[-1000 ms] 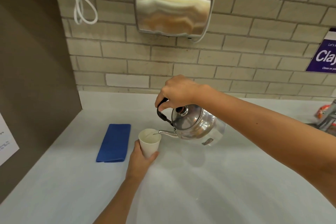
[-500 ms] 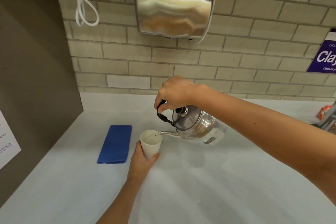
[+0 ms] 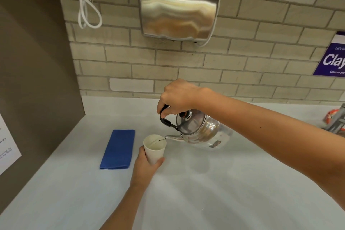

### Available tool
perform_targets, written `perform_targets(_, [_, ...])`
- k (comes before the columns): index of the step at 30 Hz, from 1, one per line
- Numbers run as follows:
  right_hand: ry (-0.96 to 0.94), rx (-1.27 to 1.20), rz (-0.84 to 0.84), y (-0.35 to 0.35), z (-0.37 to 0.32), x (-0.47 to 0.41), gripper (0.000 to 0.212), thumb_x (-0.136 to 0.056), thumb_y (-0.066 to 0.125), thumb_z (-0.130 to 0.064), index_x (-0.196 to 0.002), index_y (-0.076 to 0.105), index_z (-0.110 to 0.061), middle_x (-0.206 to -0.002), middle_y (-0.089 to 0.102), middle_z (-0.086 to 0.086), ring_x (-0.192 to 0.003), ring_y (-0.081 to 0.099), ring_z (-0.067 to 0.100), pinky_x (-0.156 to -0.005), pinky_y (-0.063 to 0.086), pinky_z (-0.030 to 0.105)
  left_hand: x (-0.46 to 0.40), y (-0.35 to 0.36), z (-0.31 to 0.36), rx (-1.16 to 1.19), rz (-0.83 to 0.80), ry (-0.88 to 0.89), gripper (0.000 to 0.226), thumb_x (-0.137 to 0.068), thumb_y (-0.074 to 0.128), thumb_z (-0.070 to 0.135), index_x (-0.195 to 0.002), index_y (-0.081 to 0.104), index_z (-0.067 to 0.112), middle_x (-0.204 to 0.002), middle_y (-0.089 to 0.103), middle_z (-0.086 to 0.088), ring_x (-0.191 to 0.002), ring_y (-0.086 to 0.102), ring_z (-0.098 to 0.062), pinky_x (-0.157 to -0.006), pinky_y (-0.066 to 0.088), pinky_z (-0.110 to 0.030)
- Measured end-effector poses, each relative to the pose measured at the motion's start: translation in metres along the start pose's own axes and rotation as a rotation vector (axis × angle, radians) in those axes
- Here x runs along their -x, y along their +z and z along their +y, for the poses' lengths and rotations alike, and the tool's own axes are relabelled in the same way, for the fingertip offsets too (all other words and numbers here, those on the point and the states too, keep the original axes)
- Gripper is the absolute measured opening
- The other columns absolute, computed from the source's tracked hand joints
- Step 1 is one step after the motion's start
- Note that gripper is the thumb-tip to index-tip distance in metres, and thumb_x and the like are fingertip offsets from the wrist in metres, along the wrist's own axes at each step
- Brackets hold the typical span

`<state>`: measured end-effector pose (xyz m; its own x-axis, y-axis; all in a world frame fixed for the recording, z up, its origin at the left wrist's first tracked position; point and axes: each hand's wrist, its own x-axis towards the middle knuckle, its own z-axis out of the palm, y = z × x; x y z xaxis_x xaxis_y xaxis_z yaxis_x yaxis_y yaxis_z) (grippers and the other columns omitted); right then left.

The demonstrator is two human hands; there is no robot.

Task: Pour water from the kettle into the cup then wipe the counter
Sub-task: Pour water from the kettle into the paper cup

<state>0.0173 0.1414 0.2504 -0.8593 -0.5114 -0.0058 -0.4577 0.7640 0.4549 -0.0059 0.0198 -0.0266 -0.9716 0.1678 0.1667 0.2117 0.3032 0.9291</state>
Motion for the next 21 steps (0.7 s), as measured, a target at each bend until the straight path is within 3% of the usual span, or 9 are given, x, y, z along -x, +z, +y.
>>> perform_targets(21, [-0.005,0.030,0.010,-0.0032,-0.0022,0.0027,0.024,-0.086,0.057,-0.041,-0.104,0.067,-0.030,-0.085,0.071,-0.005,-0.065,0.041,0.011,-0.045,0.019,0.022,-0.0012,0.0008,-0.0026,-0.010,0.003,0.012,0.074,-0.066,0.081,0.033,-0.124,0.038,0.017,-0.117,0.057,-0.006,-0.102,0.056,-0.022,-0.082,0.055,-0.036])
